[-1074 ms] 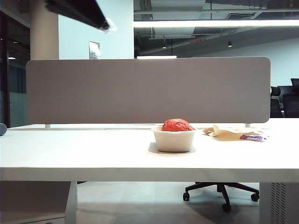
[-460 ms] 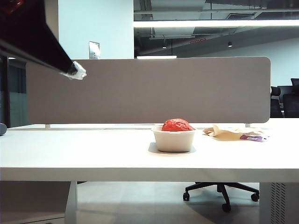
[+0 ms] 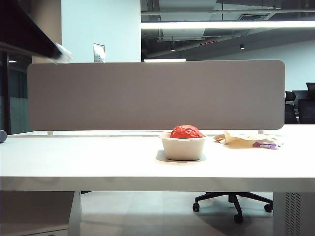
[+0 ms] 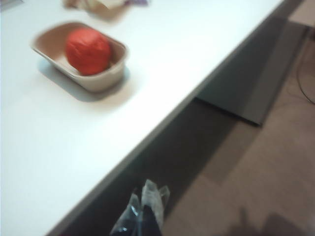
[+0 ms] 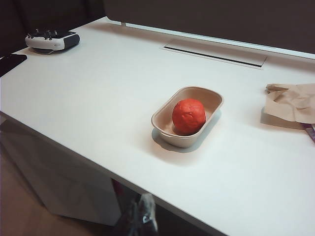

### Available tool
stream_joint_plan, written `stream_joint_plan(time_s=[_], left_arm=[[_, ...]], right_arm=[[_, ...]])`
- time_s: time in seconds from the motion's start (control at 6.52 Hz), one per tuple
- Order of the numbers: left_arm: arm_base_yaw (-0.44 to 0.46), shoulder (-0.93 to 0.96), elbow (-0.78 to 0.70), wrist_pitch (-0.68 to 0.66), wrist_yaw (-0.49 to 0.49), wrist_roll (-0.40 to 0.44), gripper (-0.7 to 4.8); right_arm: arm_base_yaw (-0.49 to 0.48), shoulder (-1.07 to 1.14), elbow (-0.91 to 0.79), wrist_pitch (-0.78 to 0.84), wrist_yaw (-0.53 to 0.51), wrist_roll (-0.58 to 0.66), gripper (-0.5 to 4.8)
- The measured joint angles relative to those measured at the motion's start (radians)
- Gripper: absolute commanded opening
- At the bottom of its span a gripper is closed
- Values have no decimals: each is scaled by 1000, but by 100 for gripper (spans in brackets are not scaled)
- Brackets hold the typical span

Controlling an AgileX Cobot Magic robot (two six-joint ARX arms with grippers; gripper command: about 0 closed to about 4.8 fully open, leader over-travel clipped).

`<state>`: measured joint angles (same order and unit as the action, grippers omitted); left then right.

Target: Pick up the orange and place it into the paper lunchbox.

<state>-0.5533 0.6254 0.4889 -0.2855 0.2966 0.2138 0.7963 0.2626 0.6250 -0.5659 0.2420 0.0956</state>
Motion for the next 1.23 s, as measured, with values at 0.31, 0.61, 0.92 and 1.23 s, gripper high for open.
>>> stream_joint_plan(time_s=[0.31,0.61,0.92,1.23], left_arm=[[70,-288,-179,174,-118,-132,-6],[434,-607,-348,214,-229,-166,-6],[450,-618,-429,291,-229,-166,-6],[494,-618,-484,375,-227,-166,-6]], right_arm=[[-1,-1,0,0,0,0,-1],[-1,-3,0,0,0,0,-1],[-1,-7,0,0,0,0,-1],[0,-7,0,0,0,0,-1]])
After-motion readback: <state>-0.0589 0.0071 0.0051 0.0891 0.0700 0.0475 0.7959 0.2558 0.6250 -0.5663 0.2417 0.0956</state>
